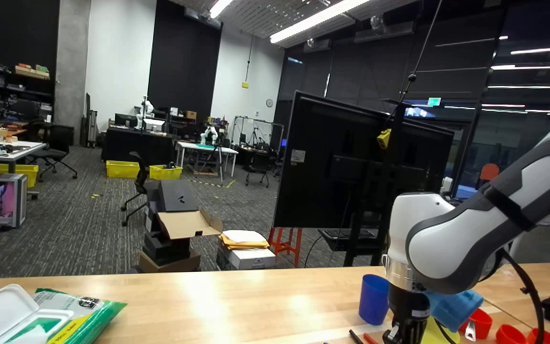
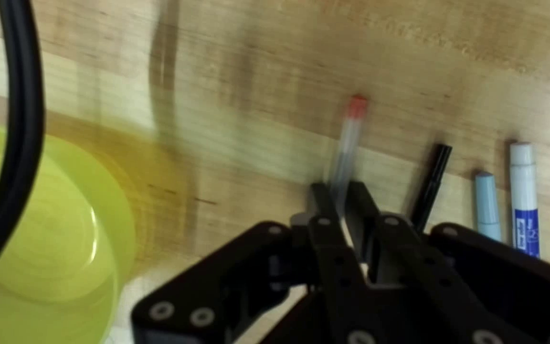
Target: Move the red pen to the left
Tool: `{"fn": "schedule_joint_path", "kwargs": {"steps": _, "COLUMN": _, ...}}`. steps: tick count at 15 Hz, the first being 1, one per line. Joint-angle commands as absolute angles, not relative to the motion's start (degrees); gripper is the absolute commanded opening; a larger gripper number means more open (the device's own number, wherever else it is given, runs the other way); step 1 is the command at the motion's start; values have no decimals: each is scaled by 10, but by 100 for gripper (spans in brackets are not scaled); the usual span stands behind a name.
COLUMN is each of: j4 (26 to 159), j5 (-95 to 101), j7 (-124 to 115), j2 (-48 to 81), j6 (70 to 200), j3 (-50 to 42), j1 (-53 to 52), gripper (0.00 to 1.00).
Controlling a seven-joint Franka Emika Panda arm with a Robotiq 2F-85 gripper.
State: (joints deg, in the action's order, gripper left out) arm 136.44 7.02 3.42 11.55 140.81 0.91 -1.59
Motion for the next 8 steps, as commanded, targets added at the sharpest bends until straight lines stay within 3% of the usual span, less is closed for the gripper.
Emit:
{"fn": "schedule_joint_path", "kwargs": {"steps": 1, "j4": 1366, "j5": 80, "j7": 22, "j2": 126, "j6": 1414, "j3": 3, "j1": -15, "gripper": 0}}
{"fn": "schedule_joint_path", "kwargs": {"steps": 8, "j4": 1377, "j5": 77, "j7": 29, "j2": 106, "j6": 1414, "j3": 6, "j1": -15, "gripper": 2}}
